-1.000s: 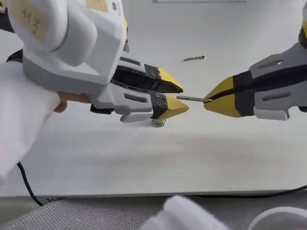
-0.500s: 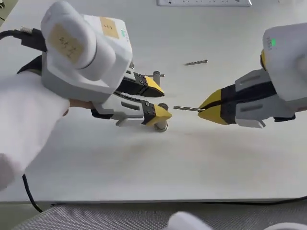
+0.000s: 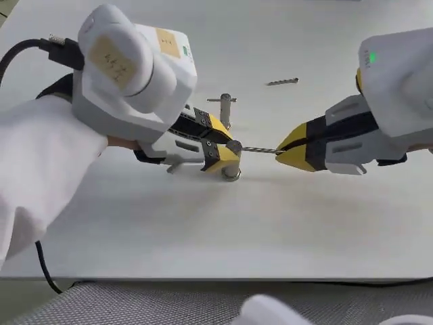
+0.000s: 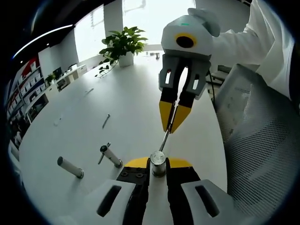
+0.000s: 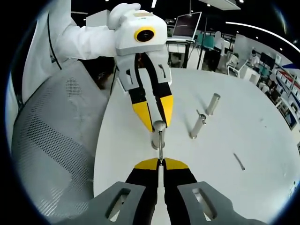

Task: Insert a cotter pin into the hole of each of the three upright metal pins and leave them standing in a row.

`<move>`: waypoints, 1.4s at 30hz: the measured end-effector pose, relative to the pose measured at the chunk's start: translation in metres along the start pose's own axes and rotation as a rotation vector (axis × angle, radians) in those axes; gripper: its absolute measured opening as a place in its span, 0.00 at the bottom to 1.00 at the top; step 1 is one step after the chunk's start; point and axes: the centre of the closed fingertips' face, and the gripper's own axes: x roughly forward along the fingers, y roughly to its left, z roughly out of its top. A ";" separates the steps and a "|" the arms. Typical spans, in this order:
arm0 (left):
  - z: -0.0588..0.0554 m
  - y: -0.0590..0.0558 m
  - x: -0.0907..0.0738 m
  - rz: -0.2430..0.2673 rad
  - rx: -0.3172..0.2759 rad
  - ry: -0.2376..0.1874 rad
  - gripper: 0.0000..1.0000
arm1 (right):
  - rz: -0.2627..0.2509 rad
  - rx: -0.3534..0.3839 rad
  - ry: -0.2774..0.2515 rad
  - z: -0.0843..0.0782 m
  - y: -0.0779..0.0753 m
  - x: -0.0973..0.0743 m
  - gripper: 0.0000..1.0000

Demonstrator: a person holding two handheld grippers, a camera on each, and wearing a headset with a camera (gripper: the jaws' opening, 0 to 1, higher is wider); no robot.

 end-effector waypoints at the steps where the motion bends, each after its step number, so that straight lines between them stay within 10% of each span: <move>1: 0.000 0.000 0.000 -0.001 0.005 0.001 0.11 | 0.004 -0.004 0.002 0.000 0.000 0.001 0.00; 20: -0.001 -0.001 0.001 -0.004 0.028 0.017 0.11 | 0.051 -0.072 -0.009 0.017 -0.003 0.026 0.00; 42: -0.001 -0.005 0.001 -0.010 0.059 0.051 0.11 | 0.134 -0.299 0.099 0.023 0.000 0.035 0.00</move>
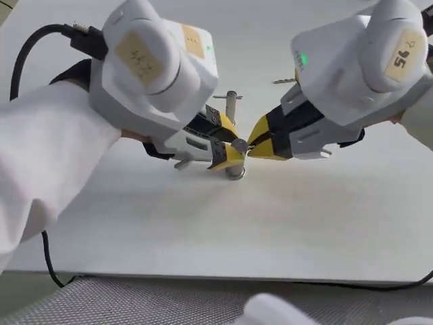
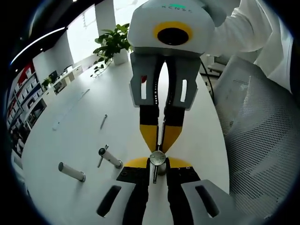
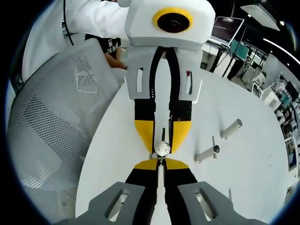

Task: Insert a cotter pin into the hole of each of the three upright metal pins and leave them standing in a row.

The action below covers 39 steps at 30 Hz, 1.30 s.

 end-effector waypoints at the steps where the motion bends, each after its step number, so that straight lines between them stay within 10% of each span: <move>1: 0.000 0.000 0.000 -0.004 -0.012 -0.002 0.11 | 0.001 -0.001 0.001 0.000 0.000 0.000 0.00; 16: 0.003 0.000 -0.015 0.002 -0.106 -0.079 0.34 | -0.045 0.151 -0.088 -0.011 0.001 -0.014 0.21; 24: 0.004 -0.013 -0.028 -0.034 -0.154 -0.141 0.73 | -0.067 0.267 -0.171 -0.013 0.000 -0.021 0.28; 39: -0.029 -0.028 -0.038 0.000 -0.325 -0.163 0.99 | -0.070 0.379 -0.251 -0.001 0.003 -0.004 0.30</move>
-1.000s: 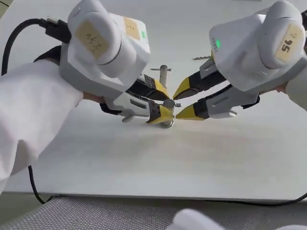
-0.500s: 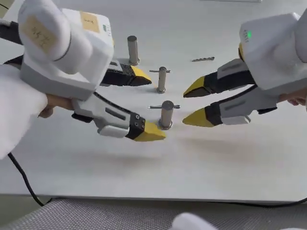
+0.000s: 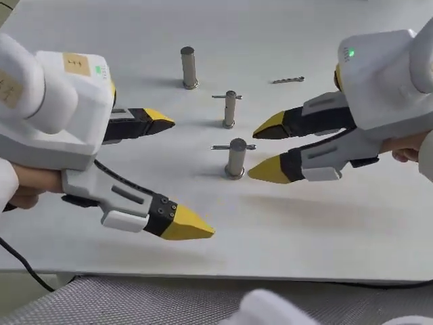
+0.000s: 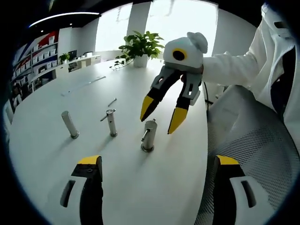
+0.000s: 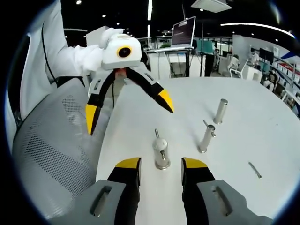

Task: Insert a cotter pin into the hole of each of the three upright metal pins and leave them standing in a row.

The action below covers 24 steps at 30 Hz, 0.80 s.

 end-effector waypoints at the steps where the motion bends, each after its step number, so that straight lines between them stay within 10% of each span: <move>1: -0.001 -0.001 -0.001 -0.001 -0.004 -0.003 0.99 | -0.002 0.006 -0.005 0.000 0.000 0.001 0.30; 24: -0.009 -0.015 -0.008 -0.022 0.002 0.008 0.99 | 0.029 0.019 -0.048 0.005 0.000 0.025 0.09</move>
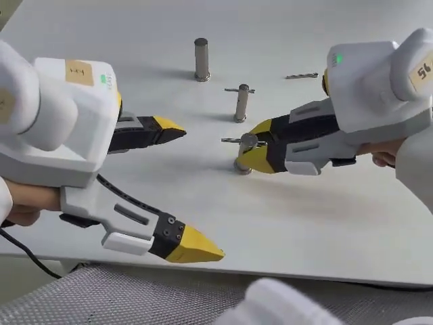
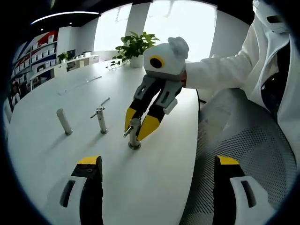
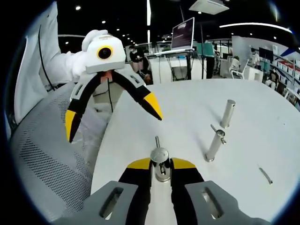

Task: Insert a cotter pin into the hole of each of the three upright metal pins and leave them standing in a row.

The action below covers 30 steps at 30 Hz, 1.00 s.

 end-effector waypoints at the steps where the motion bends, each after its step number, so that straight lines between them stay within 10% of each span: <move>1: -0.001 0.001 0.000 0.001 0.000 0.003 0.99 | -0.001 -0.011 0.000 0.000 0.000 0.000 0.09; 9: 0.000 0.006 -0.003 0.027 -0.009 -0.005 0.99 | -0.033 -0.068 0.010 0.000 -0.006 -0.006 0.08; 30: -0.004 0.012 -0.007 0.058 -0.042 0.030 0.99 | -0.149 -0.047 0.015 -0.025 -0.085 -0.051 0.08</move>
